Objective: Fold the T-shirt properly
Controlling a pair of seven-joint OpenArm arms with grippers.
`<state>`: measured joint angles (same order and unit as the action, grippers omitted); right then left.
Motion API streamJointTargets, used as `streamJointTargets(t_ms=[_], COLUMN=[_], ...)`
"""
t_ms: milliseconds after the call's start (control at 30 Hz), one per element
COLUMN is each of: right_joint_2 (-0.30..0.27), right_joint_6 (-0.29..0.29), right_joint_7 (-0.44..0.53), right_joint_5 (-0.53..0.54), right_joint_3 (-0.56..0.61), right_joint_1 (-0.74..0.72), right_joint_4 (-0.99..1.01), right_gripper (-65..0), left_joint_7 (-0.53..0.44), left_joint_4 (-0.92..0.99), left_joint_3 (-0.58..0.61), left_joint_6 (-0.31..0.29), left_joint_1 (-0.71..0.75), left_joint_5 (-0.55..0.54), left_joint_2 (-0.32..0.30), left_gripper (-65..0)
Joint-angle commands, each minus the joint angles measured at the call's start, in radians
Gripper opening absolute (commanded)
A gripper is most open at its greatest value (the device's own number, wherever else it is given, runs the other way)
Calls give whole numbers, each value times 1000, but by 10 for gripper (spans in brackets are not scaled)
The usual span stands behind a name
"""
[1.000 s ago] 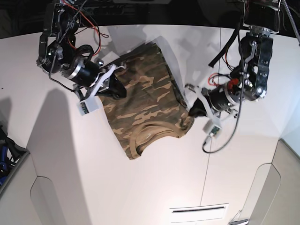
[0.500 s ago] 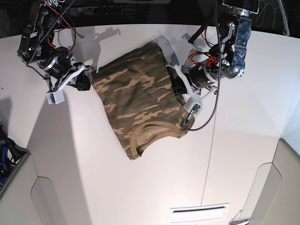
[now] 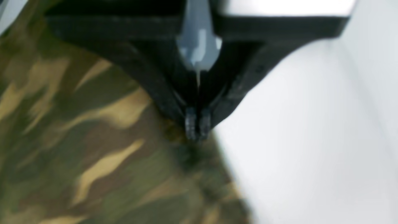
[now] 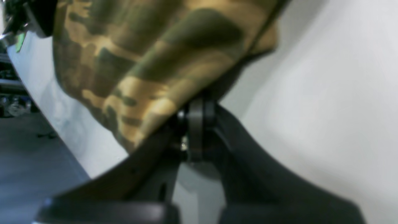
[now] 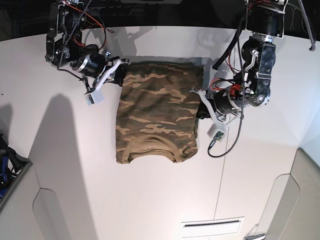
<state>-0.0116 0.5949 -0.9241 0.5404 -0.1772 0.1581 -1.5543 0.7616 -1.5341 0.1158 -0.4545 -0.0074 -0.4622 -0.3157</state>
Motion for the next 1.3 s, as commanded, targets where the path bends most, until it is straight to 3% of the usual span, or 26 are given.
streamJointTargets(t_ms=[0,167,300,467,833,967,1167,1267], right_joint_2=[-6,-62,-137,-195,-331,-372,-422,-423], right_joint_6=[4,6,8,8,9,8,7,5], right_joint_7=[-1,-47,-82,-197,-225,-145,175,214], right_joint_5=[12,64,143,241,263,190,32,-56], right_joint_3=[-10,-55,-57,-56,18,101,262,343], right_joint_1=[-1,108,220,360,582,582,553,469], right_joint_4=[-36,-177,-305,-413,-351,-227,75,248], right_gripper=[-650,-650,-650,-650,-650,-650,-650,-650], left_joint_7=[-2,24,52,75,54,-48,-282,-420], left_joint_4=[-41,-236,-378,-515,-513,-362,-23,168], left_joint_3=[-23,-151,-257,-369,-381,-338,-192,-103], left_joint_6=[2,2,1,1,2,-3,-6,-5], left_joint_1=[6,169,324,576,1033,1064,976,879], left_joint_5=[-14,-69,-77,-80,-80,-75,-1,19], left_joint_2=[-33,-103,-116,-116,-111,-112,-112,-111], left_gripper=[-650,-650,-650,-650,-650,-650,-650,-650])
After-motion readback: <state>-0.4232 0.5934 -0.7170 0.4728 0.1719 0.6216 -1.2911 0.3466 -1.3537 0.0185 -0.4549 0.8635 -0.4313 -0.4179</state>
